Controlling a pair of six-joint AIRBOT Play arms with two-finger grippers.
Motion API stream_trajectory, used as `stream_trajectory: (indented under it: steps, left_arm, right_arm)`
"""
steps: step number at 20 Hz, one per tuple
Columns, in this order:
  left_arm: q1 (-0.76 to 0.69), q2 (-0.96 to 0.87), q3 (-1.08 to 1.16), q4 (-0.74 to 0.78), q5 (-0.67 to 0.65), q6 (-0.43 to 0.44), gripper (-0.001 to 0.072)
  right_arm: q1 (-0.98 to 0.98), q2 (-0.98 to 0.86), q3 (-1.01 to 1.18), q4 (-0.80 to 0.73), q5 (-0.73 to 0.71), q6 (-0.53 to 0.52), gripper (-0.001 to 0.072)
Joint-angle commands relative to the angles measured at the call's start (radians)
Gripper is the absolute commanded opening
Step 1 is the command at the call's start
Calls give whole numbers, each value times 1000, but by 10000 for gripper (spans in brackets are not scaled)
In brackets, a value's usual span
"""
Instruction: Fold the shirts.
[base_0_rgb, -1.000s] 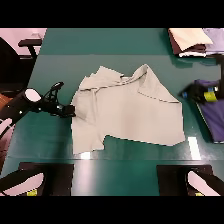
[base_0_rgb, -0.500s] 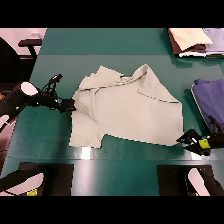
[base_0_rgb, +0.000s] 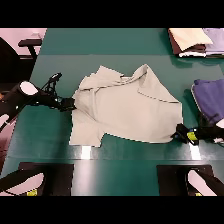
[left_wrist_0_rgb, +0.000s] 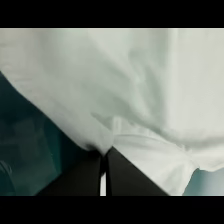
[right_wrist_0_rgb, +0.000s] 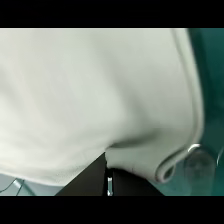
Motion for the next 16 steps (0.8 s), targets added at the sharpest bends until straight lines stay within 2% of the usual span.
stream_trajectory:
  steps: [1,4,9,13,16]
  left_arm:
    - [0,37,25,14,-28,-3,21]
    - [0,187,143,97,-50,-37,21]
    - [0,421,596,229,-55,-114,22]
    - [0,444,1032,230,-59,-146,21]
    - [0,444,1222,230,-46,-198,21]
  right_arm:
    - [120,-39,110,3,-11,-28,18]
    - [175,66,309,4,-2,-27,18]
    - [176,222,835,-64,-3,-26,17]
    - [176,219,1266,-102,44,-27,17]
    - [176,154,1547,-132,184,-26,17]
